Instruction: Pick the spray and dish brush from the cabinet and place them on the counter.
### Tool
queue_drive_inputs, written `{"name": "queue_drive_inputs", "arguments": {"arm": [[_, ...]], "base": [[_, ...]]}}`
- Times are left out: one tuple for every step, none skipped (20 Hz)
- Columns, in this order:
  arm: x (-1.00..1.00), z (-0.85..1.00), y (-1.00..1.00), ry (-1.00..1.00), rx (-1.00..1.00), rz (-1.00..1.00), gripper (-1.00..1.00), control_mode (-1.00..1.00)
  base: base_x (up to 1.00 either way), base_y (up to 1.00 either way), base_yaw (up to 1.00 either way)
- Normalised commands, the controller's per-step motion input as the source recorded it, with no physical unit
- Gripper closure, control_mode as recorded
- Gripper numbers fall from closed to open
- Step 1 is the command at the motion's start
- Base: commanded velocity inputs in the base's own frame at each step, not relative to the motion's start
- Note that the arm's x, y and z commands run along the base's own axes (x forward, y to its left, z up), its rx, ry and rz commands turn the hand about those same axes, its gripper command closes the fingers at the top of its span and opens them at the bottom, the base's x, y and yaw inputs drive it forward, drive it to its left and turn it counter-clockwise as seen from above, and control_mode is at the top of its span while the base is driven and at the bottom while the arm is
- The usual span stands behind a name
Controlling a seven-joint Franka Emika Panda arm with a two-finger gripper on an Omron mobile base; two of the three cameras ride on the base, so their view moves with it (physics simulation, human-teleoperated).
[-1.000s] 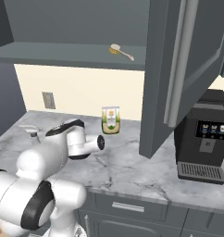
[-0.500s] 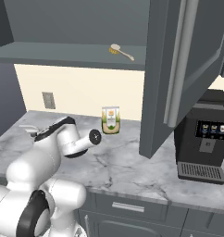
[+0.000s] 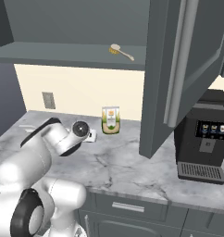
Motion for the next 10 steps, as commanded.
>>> {"name": "queue_drive_inputs", "arguments": {"arm": [[0.1, -0.08, -0.25, 0.15, -0.06, -0.37, -1.0, -1.0], [0.07, -0.03, -0.29, 0.22, -0.04, -0.36, -1.0, -1.0], [0.06, -0.04, -0.25, 0.23, -0.03, -0.36, -1.0, -1.0], [0.05, -0.03, -0.21, 0.24, -0.03, -0.34, -1.0, -1.0], [0.03, -0.07, -0.22, 0.23, -0.03, -0.32, -1.0, -1.0], [0.0, -0.1, -0.2, 0.21, -0.04, -0.31, -1.0, -1.0], [0.0, -0.09, -0.15, 0.21, -0.04, -0.29, -1.0, -1.0], [0.0, -0.13, -0.05, 0.11, -0.08, -0.24, -1.0, -1.0], [-0.03, 0.0, 0.0, -0.05, -0.09, -0.07, -1.0, -1.0], [0.0, 0.0, -0.02, -0.03, -0.04, 0.0, -1.0, -1.0]], "base": [[0.0, 0.0, 0.0], [0.0, 0.0, 0.0], [0.0, 0.0, 0.0], [0.0, 0.0, 0.0], [0.0, 0.0, 0.0], [0.0, 0.0, 0.0], [0.0, 0.0, 0.0], [0.0, 0.0, 0.0], [0.0, 0.0, 0.0], [0.0, 0.0, 0.0]]}}
